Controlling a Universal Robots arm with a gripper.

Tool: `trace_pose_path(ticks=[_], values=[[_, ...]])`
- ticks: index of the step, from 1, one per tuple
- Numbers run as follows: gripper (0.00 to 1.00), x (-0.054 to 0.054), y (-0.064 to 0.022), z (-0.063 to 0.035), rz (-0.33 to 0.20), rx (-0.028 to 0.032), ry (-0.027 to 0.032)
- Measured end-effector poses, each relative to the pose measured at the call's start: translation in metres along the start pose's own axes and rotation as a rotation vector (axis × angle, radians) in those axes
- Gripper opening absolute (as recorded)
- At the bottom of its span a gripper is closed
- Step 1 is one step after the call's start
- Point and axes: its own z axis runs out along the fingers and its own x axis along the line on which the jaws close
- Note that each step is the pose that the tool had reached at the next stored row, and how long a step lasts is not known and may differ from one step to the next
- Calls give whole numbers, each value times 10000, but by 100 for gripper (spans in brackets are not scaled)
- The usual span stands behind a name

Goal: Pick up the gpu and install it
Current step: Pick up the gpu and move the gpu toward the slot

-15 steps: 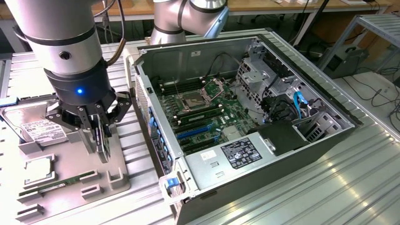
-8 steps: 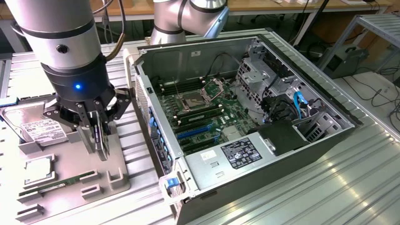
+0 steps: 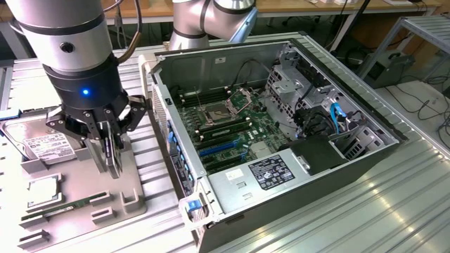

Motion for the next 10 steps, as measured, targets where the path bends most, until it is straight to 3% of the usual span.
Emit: trace_pose_path(ticks=[10], values=[[28, -2, -1, -109, 0, 0, -1]])
